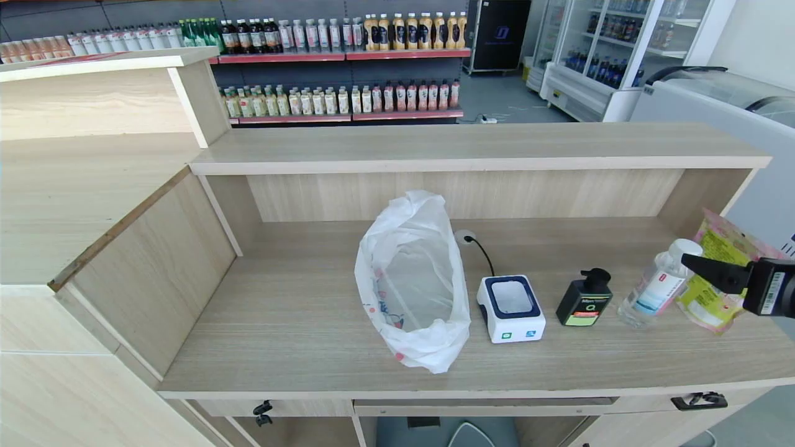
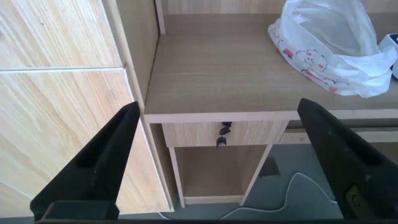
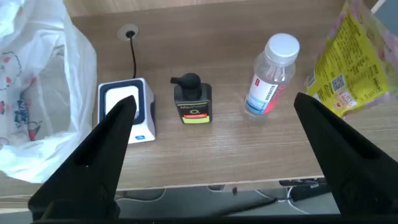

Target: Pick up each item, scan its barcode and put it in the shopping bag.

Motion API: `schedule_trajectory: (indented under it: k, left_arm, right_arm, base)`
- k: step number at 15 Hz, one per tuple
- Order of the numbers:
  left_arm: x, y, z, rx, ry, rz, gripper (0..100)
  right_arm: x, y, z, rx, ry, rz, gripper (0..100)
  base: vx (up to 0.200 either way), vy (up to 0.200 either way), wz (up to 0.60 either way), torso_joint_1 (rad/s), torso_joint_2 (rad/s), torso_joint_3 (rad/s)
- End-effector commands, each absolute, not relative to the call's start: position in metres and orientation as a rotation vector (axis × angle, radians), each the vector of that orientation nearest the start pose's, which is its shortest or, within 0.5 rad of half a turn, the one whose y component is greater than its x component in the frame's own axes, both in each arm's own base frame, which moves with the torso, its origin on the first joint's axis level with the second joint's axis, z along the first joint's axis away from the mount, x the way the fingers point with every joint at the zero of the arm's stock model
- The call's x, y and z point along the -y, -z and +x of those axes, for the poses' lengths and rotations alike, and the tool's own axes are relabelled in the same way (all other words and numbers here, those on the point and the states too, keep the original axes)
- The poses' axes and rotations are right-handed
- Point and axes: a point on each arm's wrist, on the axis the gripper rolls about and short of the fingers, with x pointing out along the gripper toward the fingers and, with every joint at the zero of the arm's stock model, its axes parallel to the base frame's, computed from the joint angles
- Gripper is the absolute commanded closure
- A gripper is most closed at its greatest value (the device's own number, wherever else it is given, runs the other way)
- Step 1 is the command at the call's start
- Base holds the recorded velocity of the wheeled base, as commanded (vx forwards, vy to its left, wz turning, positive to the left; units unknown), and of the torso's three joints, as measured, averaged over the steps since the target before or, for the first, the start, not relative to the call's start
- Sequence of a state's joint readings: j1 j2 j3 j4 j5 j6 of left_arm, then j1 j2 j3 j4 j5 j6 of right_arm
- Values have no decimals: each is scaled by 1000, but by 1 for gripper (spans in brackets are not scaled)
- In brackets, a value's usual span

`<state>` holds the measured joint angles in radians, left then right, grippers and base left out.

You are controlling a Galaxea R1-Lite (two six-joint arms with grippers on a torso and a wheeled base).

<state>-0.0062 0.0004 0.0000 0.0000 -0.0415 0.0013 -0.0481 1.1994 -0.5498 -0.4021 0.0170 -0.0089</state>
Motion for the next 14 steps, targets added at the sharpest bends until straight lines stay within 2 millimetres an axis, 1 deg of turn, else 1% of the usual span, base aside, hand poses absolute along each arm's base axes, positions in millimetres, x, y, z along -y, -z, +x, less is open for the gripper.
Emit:
schedule_trajectory:
  k: [1, 3, 5, 7, 9, 12, 14]
  left_arm:
    - [1, -76, -23, -1, 48, 2, 0]
    - [1, -76, -23, -1, 48, 2, 0]
    - [1, -76, -23, -1, 48, 2, 0]
    - [1, -76, -23, -1, 48, 2, 0]
    - [1, -76, -23, -1, 48, 2, 0]
    - [1, -76, -23, -1, 48, 2, 0]
    - [1, -76, -23, -1, 48, 2, 0]
  right_arm:
    - [15, -173, 213, -420, 40, -3, 0]
    - [19, -164, 230, -415, 13, -5, 0]
    - [28, -149, 243, -443, -35, -79, 0]
    - [43, -133, 250, -479, -131, -136, 0]
    - [51, -121, 256, -507, -183, -162, 0]
    - [52, -117, 265, -508, -226, -155, 0]
    - [54, -116, 274, -488, -240, -173, 0]
  base:
    - [0, 0, 0, 0, 0, 0]
    - [0, 0, 0, 0, 0, 0]
    - [0, 0, 0, 0, 0, 0]
    - [0, 0, 0, 0, 0, 0]
    - [0, 0, 0, 0, 0, 0]
    - [0, 0, 0, 0, 0, 0]
    - [0, 0, 0, 0, 0, 0]
